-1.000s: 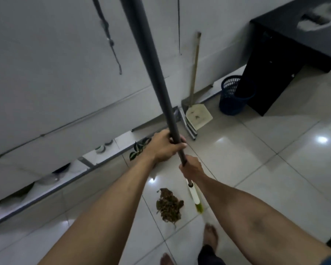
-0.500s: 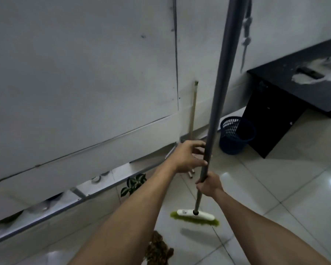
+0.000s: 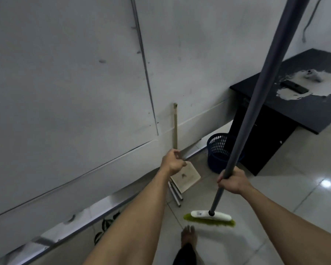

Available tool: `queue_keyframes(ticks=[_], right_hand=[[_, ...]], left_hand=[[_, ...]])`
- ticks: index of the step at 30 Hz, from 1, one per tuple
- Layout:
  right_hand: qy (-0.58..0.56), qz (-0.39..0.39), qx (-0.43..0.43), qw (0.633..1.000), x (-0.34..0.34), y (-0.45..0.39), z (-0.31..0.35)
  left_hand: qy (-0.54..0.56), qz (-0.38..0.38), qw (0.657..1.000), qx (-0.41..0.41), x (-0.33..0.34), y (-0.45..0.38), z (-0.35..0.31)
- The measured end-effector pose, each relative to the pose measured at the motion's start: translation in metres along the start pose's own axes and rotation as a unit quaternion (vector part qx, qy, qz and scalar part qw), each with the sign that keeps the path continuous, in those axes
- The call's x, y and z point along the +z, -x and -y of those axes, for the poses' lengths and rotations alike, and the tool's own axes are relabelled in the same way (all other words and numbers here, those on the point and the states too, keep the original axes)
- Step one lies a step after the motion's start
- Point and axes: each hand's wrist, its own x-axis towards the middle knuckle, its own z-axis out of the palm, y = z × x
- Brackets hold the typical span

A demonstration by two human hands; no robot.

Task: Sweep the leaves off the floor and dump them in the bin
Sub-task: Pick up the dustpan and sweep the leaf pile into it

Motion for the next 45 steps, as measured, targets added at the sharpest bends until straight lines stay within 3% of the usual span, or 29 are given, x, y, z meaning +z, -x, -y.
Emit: queue_keyframes(ticks=[8,15,23,28,34,39,45], right_hand=[[0.037,0.048,0.050,0.997,-0.027,-0.167,0.006],[0.031,0.081,0.102,0.991,-0.047,-0.252,-0.008],[0.002,0.075,0.150,0.986,-0.050,-0.279,-0.021],[-0.012,0.077,0.161,0.984,-0.049,-0.281,-0.032],[-0.021,0.028,0.186,0.982,-0.052,-0.259,-0.029],[0.036,-0.017,0.148,0.988,-0.062,-0.219,-0.018],[0.070,-0.063,0.068,0.993,-0.076,-0.146,-0.020]], left_hand=[[-0.040,-0.086,0.995,-0.032,-0.001,-0.215,-0.062],[-0.117,-0.046,0.987,-0.095,-0.011,-0.360,-0.081],[-0.094,0.012,0.990,-0.102,-0.002,-0.423,-0.062],[-0.201,-0.056,0.978,-0.004,0.015,-0.418,-0.056],[-0.272,-0.060,0.958,0.072,0.029,-0.375,-0.076],[-0.312,-0.082,0.939,0.118,0.030,-0.312,-0.095],[-0.275,-0.161,0.941,0.113,0.012,-0.185,-0.102]])
